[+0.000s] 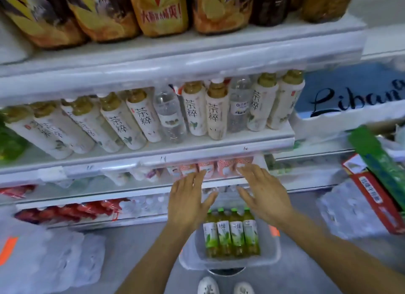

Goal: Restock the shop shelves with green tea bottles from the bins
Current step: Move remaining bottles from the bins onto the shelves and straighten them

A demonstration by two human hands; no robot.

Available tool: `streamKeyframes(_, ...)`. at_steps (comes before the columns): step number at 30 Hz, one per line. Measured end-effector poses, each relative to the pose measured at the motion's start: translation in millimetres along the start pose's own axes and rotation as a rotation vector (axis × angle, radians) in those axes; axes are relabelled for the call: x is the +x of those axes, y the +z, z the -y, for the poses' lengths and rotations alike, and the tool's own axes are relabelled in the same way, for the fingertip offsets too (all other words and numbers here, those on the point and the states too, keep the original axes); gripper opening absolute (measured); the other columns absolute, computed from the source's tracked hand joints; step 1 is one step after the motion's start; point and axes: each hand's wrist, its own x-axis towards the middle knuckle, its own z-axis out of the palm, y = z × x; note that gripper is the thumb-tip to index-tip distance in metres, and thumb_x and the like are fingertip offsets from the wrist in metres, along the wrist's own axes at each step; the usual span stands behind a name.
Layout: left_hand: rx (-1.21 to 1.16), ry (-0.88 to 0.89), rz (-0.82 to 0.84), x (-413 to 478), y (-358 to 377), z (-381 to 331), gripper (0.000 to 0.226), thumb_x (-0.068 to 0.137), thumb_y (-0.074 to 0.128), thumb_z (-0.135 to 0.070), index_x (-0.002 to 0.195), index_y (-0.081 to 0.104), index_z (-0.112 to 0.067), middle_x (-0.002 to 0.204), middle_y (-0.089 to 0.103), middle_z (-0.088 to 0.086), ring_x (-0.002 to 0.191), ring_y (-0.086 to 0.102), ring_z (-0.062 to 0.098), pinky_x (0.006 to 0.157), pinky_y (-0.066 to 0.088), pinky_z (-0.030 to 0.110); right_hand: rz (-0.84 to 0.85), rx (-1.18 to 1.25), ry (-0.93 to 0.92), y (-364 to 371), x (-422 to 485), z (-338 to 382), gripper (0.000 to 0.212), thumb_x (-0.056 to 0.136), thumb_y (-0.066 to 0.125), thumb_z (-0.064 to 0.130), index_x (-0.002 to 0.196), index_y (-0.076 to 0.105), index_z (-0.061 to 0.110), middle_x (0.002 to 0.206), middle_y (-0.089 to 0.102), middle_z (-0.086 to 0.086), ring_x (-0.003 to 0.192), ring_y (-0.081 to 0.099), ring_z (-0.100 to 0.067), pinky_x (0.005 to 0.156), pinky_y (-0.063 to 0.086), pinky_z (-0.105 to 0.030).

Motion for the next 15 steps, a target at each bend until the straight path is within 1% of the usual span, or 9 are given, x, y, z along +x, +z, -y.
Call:
streamKeyframes(3,-0.035,-0.061,0.161,-9,64,14,0.065,0.101,0.036,-0.059,0.156,0.022,-0.029,0.151,0.039,-0.007,0.137,0.04,0.017,0.112,0.026,0.031,0.18,0.08,0.104,61,-12,-26,0.052,0.103,0.039,0.041,0.15,0.033,0.021,0.151,0.035,-0.002,0.135,0.041,-0.025,0.105,0.039,-0.036)
streamKeyframes(5,-0.069,-0.117,0.252,-15,107,26,0.063,0.101,0.035,-0.059,0.156,0.024,-0.029,0.15,0.041,-0.006,0.136,0.042,0.017,0.109,0.031,0.032,0.264,0.088,0.165,102,-19,-40,0.05,0.103,0.039,0.042,0.149,0.033,0.023,0.148,0.038,-0.001,0.129,0.048,-0.024,0.098,0.044,-0.035)
streamKeyframes(7,-0.121,-0.194,0.322,-21,152,37,0.062,0.101,0.039,-0.057,0.155,0.026,-0.029,0.149,0.043,-0.005,0.135,0.043,0.017,0.106,0.033,0.031,0.34,0.055,0.219,145,-24,-54,0.051,0.102,0.038,0.042,0.15,0.029,0.027,0.148,0.039,0.001,0.127,0.049,-0.021,0.095,0.045,-0.034)
streamKeyframes(9,-0.184,-0.259,0.393,-27,198,47,0.064,0.101,0.042,-0.054,0.156,0.024,-0.027,0.146,0.046,-0.003,0.132,0.046,0.019,0.103,0.037,0.031,0.408,0.077,0.26,191,-30,-67,0.054,0.102,0.038,0.04,0.153,0.027,0.026,0.149,0.039,0.0,0.127,0.048,-0.021,0.096,0.046,-0.034)
streamKeyframes(11,-0.278,-0.353,0.463,-32,243,56,0.066,0.101,0.046,-0.05,0.157,0.023,-0.024,0.141,0.049,0.001,0.129,0.049,0.022,0.101,0.042,0.034,0.474,0.099,0.305,237,-35,-80,0.05,0.102,0.037,0.041,0.15,0.032,0.024,0.146,0.042,-0.002,0.129,0.046,-0.021,0.098,0.045,-0.034)
streamKeyframes(13,-0.357,-0.455,0.513,-35,288,66,0.062,0.101,0.049,-0.046,0.155,0.03,-0.021,0.142,0.049,0.006,0.129,0.05,0.025,0.103,0.043,0.036,0.536,0.135,0.346,281,-35,-88,0.047,0.103,0.037,0.04,0.146,0.037,0.021,0.142,0.046,-0.004,0.129,0.047,-0.022,0.1,0.044,-0.034)
streamKeyframes(15,-0.417,-0.555,0.54,-34,328,75,0.058,0.1,0.053,-0.043,0.15,0.036,-0.018,0.143,0.048,0.008,0.13,0.052,0.028,0.104,0.042,0.036,0.591,0.191,0.366,322,-31,-92,0.045,0.101,0.042,0.036,0.142,0.042,0.017,0.137,0.053,-0.008,0.126,0.052,-0.024,0.1,0.045,-0.035)
